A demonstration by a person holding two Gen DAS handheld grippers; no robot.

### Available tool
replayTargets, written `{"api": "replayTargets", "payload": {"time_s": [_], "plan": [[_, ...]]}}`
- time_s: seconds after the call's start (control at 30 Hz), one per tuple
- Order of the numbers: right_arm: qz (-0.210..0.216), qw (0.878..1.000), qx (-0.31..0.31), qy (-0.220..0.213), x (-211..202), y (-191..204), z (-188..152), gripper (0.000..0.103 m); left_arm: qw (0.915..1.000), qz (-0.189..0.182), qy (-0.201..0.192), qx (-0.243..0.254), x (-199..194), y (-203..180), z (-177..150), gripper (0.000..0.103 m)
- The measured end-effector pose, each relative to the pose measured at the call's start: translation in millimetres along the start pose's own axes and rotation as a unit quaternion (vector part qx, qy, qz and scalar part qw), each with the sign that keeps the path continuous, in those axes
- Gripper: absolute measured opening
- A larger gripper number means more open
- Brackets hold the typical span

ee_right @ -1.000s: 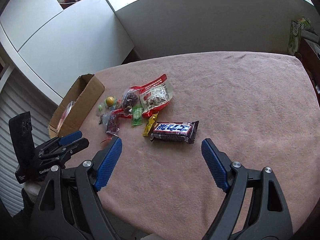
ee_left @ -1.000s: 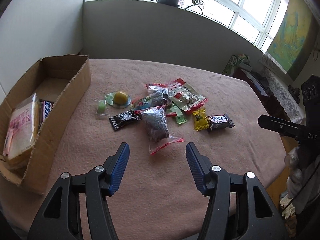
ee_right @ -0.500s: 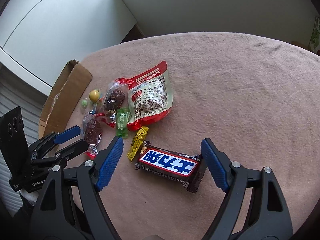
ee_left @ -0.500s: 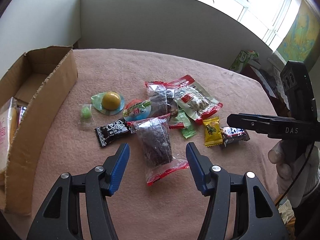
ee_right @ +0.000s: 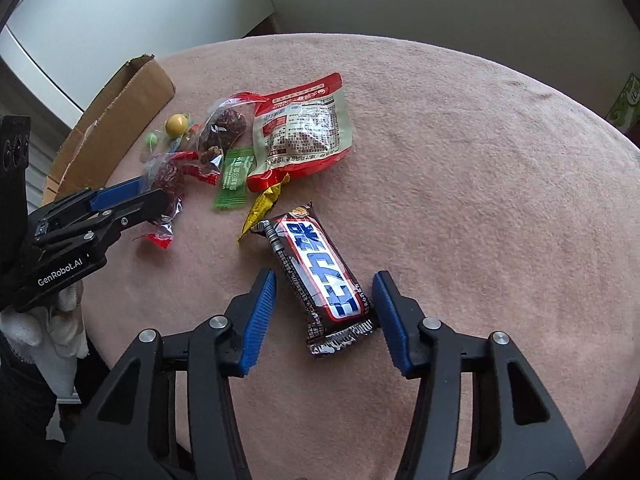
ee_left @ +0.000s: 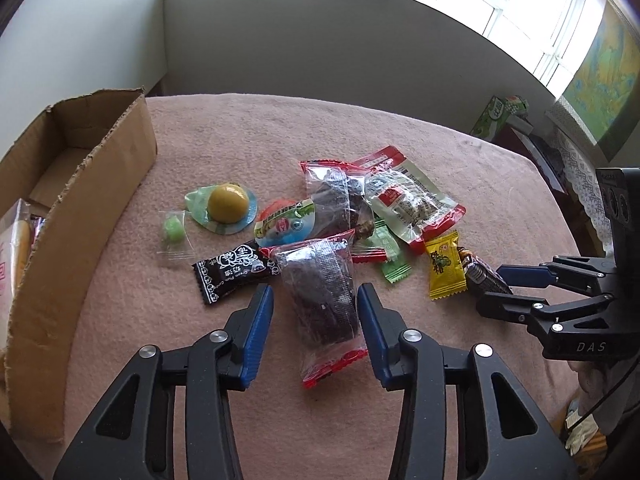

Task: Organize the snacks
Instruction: 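Grasp the dried-fruit bag with the left tool while the right tool grasps the Snickers bar, then carry the dried-fruit bag and Snickers bar into the box and release both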

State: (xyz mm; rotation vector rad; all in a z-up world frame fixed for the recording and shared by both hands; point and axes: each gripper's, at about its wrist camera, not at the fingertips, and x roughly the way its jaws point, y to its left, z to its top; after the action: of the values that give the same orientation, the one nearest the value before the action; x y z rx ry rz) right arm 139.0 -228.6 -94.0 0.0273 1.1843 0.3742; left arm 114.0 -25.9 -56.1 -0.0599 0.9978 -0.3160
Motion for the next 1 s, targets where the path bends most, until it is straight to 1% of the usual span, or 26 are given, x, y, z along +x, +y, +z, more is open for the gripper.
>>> {"api": "replayTargets", "payload": {"time_s": [0.03,0.17,0.33,0.43,0.57,0.63,0.73,0.83,0.93,1.0], "plan": [[-0.004,1.000,0.000,-0.002,-1,0,-1,0.048,1.0000,-0.001,0.000,0.002,0,0,0,0.033],[0.006,1.000,0.019,-0.013,-7,-4,-9,0.042,1.0000,-0.002,-0.003,0.009,-4,0,-2,0.029],[0.014,0.999,0.038,-0.032,-16,0,-28,0.040,0.9998,-0.012,-0.008,0.011,-16,7,-11,0.028],[0.027,0.997,0.060,-0.045,-21,0,-38,0.039,0.9997,-0.019,-0.014,0.009,-28,13,-18,0.028],[0.033,0.994,0.087,-0.060,-28,1,-48,0.038,0.9993,-0.030,-0.023,0.005,-44,19,-25,0.028],[0.038,0.992,0.097,-0.072,-34,3,-49,0.035,0.9990,-0.031,-0.031,0.007,-52,20,-27,0.028],[0.041,0.990,0.100,-0.088,-42,9,-46,0.034,0.9986,-0.033,-0.042,0.005,-64,27,-28,0.028],[0.023,0.991,0.095,-0.088,-40,12,-40,0.033,0.9983,-0.027,-0.052,0.003,-73,34,-28,0.028],[0.041,0.990,0.109,-0.081,-33,12,-40,0.030,0.9980,-0.030,-0.056,-0.007,-78,43,-27,0.028],[0.056,0.988,0.118,-0.088,-36,13,-41,0.029,0.9976,-0.029,-0.062,-0.010,-84,48,-30,0.028]]}}
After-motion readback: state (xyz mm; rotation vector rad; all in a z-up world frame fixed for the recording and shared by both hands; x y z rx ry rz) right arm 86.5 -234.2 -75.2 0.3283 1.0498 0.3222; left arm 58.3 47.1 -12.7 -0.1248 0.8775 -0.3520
